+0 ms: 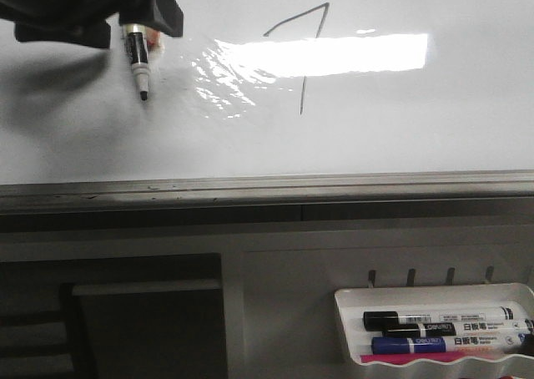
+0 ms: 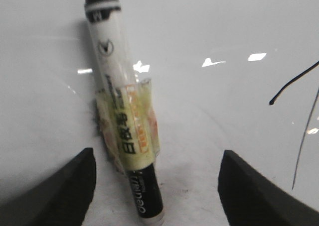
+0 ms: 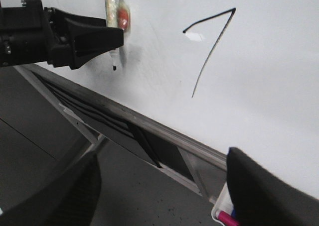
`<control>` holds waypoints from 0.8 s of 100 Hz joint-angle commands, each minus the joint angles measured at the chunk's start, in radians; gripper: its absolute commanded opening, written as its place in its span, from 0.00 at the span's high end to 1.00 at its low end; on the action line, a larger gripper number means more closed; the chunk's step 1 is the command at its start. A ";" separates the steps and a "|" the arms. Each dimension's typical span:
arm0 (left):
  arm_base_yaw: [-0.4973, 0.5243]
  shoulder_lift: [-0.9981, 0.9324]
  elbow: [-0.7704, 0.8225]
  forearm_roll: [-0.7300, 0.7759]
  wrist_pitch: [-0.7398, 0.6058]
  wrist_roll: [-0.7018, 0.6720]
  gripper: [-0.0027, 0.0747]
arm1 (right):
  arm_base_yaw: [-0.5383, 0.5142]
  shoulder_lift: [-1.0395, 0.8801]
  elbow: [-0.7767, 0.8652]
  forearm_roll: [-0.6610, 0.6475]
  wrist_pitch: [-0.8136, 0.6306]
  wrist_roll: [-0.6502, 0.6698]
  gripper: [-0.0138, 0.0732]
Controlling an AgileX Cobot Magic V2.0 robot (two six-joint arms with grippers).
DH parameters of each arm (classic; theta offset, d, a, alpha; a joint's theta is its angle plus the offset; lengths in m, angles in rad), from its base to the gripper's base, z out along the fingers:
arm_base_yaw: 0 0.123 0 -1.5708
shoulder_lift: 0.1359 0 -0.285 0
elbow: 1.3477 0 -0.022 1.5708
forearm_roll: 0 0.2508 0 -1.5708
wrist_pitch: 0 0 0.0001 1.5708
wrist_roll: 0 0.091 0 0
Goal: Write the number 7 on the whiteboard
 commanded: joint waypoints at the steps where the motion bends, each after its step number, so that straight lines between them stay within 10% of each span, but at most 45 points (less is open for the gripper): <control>1: 0.000 -0.098 -0.007 0.015 -0.020 0.036 0.34 | -0.005 -0.015 -0.028 0.120 -0.053 -0.002 0.30; 19: 0.000 -0.271 0.056 0.024 -0.020 0.167 0.34 | -0.005 -0.016 -0.028 0.224 -0.159 -0.002 0.42; 40: 0.000 -0.478 0.094 0.024 -0.020 0.234 0.41 | -0.005 -0.042 -0.028 0.276 -0.242 -0.018 0.93; 64: 0.000 -0.700 0.189 0.026 0.012 0.237 0.98 | -0.005 -0.184 0.021 0.280 -0.306 -0.147 0.91; 80: 0.000 -0.840 0.309 0.079 0.074 0.237 0.99 | -0.005 -0.377 0.174 0.280 -0.373 -0.229 0.91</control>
